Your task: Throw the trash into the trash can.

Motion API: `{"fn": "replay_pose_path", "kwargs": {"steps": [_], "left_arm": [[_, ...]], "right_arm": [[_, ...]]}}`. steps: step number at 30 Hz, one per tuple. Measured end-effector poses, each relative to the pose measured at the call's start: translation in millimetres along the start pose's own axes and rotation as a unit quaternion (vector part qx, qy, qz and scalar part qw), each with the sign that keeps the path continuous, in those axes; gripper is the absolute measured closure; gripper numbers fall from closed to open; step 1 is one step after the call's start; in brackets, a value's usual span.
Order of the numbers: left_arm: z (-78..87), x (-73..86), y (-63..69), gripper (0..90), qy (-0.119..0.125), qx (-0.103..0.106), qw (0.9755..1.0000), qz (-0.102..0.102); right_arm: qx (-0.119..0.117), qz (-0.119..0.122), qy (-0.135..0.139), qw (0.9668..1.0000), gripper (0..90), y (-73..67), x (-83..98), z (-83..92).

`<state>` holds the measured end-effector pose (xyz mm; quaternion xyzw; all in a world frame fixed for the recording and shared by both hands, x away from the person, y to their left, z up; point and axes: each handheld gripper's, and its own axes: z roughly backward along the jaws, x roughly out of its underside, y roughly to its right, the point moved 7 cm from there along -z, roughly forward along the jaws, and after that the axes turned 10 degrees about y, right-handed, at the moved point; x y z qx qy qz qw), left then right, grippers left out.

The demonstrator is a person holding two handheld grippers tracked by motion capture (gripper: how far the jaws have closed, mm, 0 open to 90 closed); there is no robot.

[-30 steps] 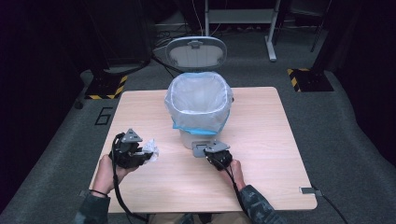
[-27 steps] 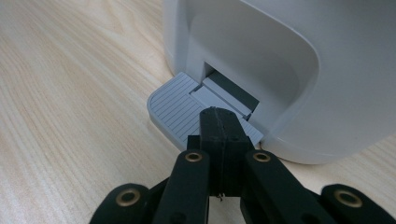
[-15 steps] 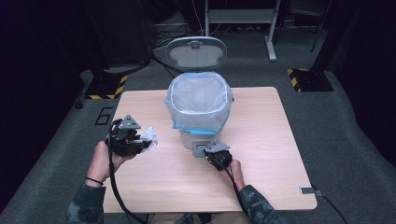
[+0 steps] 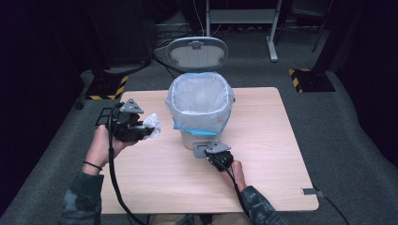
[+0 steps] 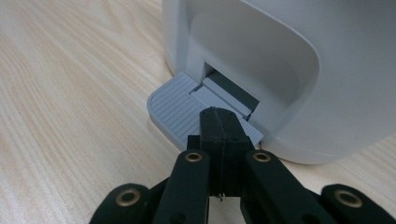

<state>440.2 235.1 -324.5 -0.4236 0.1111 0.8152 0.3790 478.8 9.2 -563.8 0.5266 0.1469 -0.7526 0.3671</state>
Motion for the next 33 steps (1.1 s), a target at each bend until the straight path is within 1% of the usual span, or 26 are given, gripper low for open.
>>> {"fn": "replay_pose_path", "kwargs": {"steps": [5,6,11,14,18,19,20,21,26,29,33], "left_arm": [[1.8,-16.8,-3.7,69.5,0.003,0.005,1.0,-0.004],[1.9,-19.8,-4.4,69.5,0.002,0.005,1.0,-0.007],[2.6,-35.9,-7.0,69.5,0.004,0.004,0.9998,-0.018],[2.5,-44.5,-8.4,69.5,0.006,0.004,0.9997,-0.022],[1.0,-56.0,-13.2,69.5,0.0,0.004,0.9997,-0.025],[1.0,-58.8,-14.7,69.5,0.0,0.005,0.9996,-0.027],[0.8,-61.4,-15.6,69.5,0.001,0.007,0.9996,-0.026],[0.5,-63.8,-15.9,69.5,0.002,0.005,0.9997,-0.024],[-0.3,-75.8,-16.9,69.5,0.004,0.006,0.9997,-0.024],[-0.6,-84.2,-17.1,69.5,0.005,0.001,0.9995,-0.031],[-1.8,-94.6,-17.1,69.5,-0.002,-0.003,0.9991,-0.042]], "right_arm": [[0.0,0.001,0.0,1.0,90.0,0.0,0.0,0.0],[-0.003,-0.009,0.005,0.9999,90.0,-1.8,-1.0,-0.2],[-0.003,-0.012,0.004,0.9999,90.0,-2.2,-0.9,-0.1],[-0.005,-0.01,0.006,0.9999,90.0,-1.9,-1.1,-0.2],[-0.004,-0.009,0.006,0.9999,90.0,-1.8,-1.1,-0.1],[-0.002,-0.005,0.009,0.9999,90.0,-0.8,-1.5,0.3],[-0.004,-0.009,0.007,0.9999,90.0,-1.7,-1.2,-0.2],[-0.002,-0.006,0.009,0.9999,90.0,-0.8,-1.5,0.3],[-0.002,-0.005,0.008,1.0,90.0,-0.7,-1.5,0.5],[-0.002,-0.005,0.008,1.0,90.0,-0.5,-1.5,0.5],[-0.002,-0.005,0.009,0.9999,90.0,-0.7,-1.5,0.3]]}}
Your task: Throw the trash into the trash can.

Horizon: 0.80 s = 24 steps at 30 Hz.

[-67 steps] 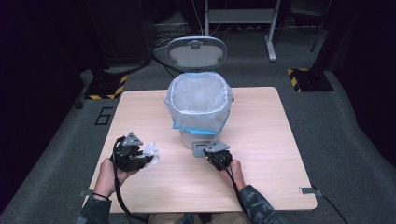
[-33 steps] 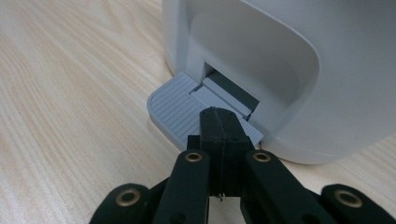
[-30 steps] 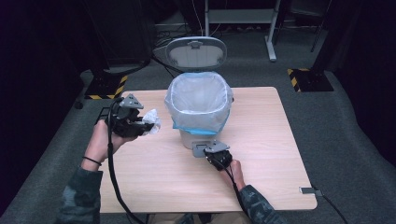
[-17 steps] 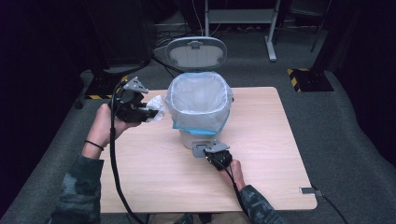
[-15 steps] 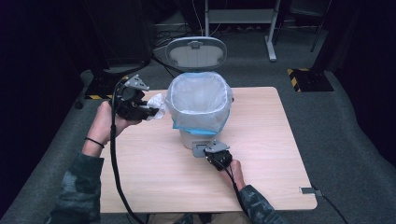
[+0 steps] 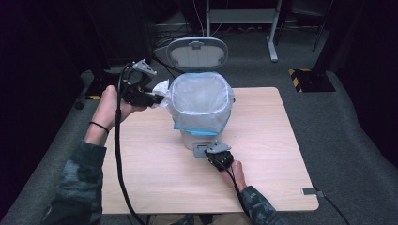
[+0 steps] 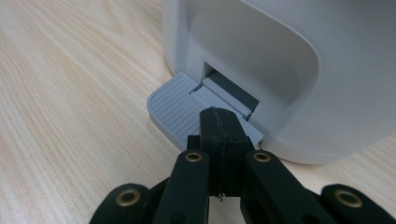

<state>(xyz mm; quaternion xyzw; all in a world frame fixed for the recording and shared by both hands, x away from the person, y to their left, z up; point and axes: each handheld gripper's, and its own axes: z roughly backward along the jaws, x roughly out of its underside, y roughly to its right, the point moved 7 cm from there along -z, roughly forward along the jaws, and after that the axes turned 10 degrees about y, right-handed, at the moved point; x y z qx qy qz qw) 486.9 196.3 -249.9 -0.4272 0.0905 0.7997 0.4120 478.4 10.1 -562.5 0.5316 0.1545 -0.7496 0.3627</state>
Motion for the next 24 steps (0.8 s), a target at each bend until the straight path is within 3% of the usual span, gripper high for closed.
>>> {"fn": "replay_pose_path", "kwargs": {"steps": [13,24], "left_arm": [[-8.7,-28.3,0.0,69.6,-0.012,0.001,0.9998,-0.016],[-14.6,-51.9,-5.6,69.7,-0.021,0.004,0.9996,-0.017]], "right_arm": [[0.0,0.0,-0.001,1.0,90.0,0.1,0.0,0.2],[-0.002,-0.001,0.0,1.0,90.0,-0.2,-0.1,0.4]]}}
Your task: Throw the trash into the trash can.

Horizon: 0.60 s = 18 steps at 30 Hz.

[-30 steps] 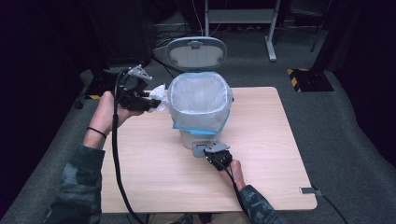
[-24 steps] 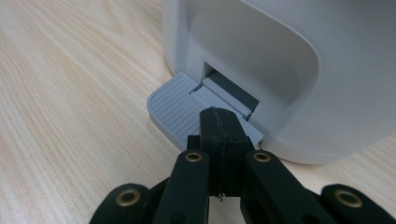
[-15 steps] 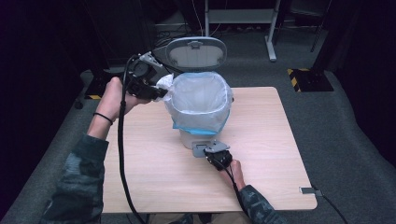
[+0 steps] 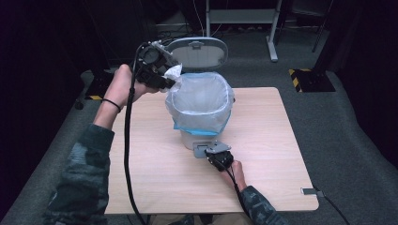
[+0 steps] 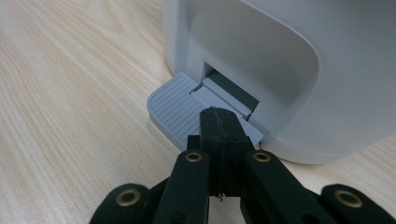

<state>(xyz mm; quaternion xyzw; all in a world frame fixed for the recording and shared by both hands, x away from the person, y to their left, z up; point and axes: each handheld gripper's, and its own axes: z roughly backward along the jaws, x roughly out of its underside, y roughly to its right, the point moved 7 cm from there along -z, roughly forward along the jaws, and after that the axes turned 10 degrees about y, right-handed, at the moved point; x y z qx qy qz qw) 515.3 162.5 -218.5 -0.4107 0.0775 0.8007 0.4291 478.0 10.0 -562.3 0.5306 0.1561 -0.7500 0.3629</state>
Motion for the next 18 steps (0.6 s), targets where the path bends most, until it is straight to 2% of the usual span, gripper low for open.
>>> {"fn": "replay_pose_path", "kwargs": {"steps": [5,12,18], "left_arm": [[-8.0,-9.9,0.4,69.6,-0.01,0.006,0.9999,-0.003],[-28.6,-17.3,4.1,69.6,-0.025,0.018,0.9995,-0.008],[-45.5,-20.4,6.0,69.6,-0.037,0.03,0.9989,-0.001]], "right_arm": [[0.0,0.0,0.0,1.0,90.0,-0.1,0.0,0.0],[0.0,0.0,0.0,1.0,90.0,0.1,0.0,0.0],[0.0,0.001,0.0,1.0,90.0,0.1,0.0,0.0]]}}
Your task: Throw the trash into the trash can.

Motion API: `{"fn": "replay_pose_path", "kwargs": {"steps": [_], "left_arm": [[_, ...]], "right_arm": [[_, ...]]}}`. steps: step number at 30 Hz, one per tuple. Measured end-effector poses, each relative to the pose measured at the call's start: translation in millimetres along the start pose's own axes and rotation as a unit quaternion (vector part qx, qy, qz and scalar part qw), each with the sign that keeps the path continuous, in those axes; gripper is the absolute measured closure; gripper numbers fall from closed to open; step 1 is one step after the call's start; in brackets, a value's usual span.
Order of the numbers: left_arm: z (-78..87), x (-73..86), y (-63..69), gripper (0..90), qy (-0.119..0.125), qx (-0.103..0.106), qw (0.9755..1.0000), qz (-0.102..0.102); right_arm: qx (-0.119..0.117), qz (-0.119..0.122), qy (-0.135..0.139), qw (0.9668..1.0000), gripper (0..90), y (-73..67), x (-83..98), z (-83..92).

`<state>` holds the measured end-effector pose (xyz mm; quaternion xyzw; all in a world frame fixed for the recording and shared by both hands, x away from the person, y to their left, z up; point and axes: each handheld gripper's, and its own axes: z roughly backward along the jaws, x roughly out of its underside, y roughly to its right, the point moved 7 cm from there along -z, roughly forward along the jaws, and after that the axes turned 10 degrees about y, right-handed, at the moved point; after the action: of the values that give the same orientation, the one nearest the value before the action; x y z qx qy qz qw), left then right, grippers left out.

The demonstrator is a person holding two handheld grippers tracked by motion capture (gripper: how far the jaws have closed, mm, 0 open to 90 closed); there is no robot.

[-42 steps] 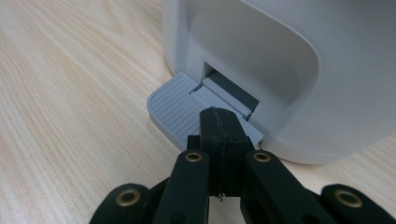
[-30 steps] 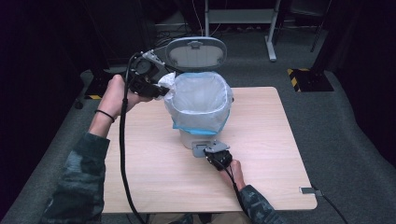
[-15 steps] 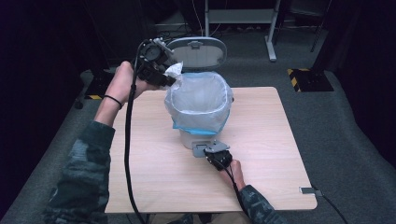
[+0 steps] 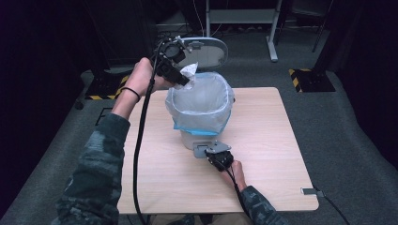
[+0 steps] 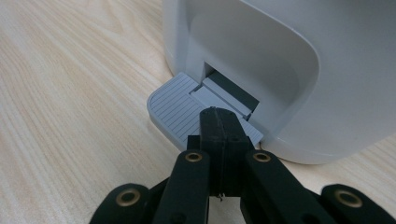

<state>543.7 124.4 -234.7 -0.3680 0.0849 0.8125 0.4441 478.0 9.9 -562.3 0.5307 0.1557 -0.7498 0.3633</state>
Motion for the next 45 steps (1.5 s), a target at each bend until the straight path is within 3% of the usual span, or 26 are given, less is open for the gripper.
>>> {"fn": "replay_pose_path", "kwargs": {"steps": [10,17,22,30,31,36,38,41,43,45], "left_arm": [[-23.1,-2.9,-0.1,69.6,-0.011,0.013,0.9998,0.002],[-42.8,-3.8,3.2,69.6,-0.015,0.026,0.9994,0.017],[-56.5,-4.7,4.8,69.5,-0.021,0.033,0.9991,0.014],[-69.1,-3.4,2.3,69.1,-0.024,0.039,0.9987,0.023],[-70.4,-2.9,0.2,69.1,-0.025,0.036,0.9989,0.015],[-76.5,2.7,-3.4,68.4,-0.031,0.039,0.9987,0.012],[-77.2,4.1,-5.0,62.9,-0.034,0.046,0.9983,0.011],[-76.3,5.8,-6.5,33.9,-0.037,0.047,0.9982,0.01],[-74.8,6.7,-5.6,22.0,-0.039,0.043,0.9981,0.022],[-73.4,7.9,-6.0,16.4,-0.044,0.042,0.9979,0.023]], "right_arm": [[0.001,0.0,-0.001,1.0,90.0,0.1,0.2,0.2],[0.0,0.0,-0.002,1.0,90.0,0.0,0.3,0.1],[0.001,0.0,-0.001,1.0,90.0,0.0,0.3,0.1],[0.001,0.001,-0.001,1.0,90.0,0.2,0.2,0.1],[0.001,0.001,-0.001,1.0,90.0,0.3,0.2,0.1],[0.001,0.001,0.0,1.0,90.0,0.4,0.2,0.1],[0.001,0.001,0.0,1.0,90.0,0.4,0.2,0.1],[0.001,0.002,0.0,1.0,90.0,0.5,0.1,0.0],[0.001,0.002,0.0,1.0,90.0,0.4,0.1,0.0],[0.001,0.002,0.0,1.0,90.0,0.4,0.1,0.0]]}}
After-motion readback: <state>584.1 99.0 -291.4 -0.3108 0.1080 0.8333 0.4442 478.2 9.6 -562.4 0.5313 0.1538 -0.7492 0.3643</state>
